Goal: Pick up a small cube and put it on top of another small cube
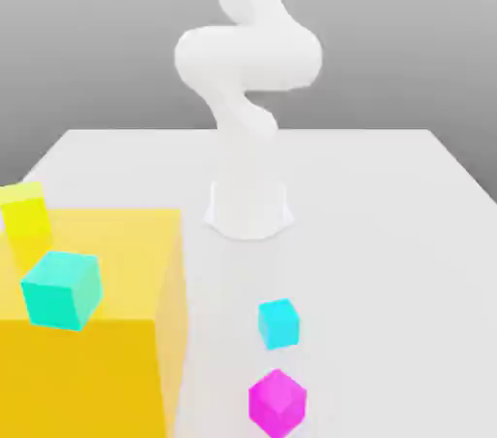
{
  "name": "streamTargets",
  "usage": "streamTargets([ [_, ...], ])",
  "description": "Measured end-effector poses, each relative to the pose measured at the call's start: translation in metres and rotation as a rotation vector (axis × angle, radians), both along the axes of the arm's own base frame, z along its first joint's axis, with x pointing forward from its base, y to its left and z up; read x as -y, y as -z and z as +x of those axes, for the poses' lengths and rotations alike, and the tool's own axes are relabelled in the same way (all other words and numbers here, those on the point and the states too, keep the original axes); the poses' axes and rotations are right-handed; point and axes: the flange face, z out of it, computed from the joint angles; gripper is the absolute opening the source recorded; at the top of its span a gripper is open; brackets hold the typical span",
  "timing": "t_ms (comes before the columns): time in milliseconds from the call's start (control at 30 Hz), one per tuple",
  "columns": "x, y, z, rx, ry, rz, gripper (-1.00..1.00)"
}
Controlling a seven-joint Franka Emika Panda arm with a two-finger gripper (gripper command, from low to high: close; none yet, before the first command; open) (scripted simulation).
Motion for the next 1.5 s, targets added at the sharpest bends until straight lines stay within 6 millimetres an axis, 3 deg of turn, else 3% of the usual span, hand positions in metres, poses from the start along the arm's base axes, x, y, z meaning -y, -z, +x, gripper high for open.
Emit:
streamTargets([
  [200,-0.009,0.106,0.068,-0.167,-0.174,-0.03,0.0],
  [433,-0.027,0.239,0.108,-0.348,-0.356,-0.089,0.0],
  [600,-0.039,0.335,0.113,-0.473,-0.479,-0.153,0.0],
  [767,-0.04,0.424,0.1,-0.597,-0.592,-0.237,0.0],
  [867,-0.037,0.472,0.087,-0.662,-0.65,-0.29,0.0],
  [1000,-0.036,0.523,0.085,-0.676,-0.665,-0.304,0.0],
  [1033,-0.036,0.536,0.084,-0.678,-0.665,-0.304,-1.0],
  [1267,-0.036,0.538,0.084,-0.679,-0.666,-0.303,-1.0],
  [1433,-0.036,0.485,0.083,-0.679,-0.665,-0.301,-1.0],
  [1500,-0.037,0.472,0.069,-0.684,-0.661,-0.289,-1.0],
])
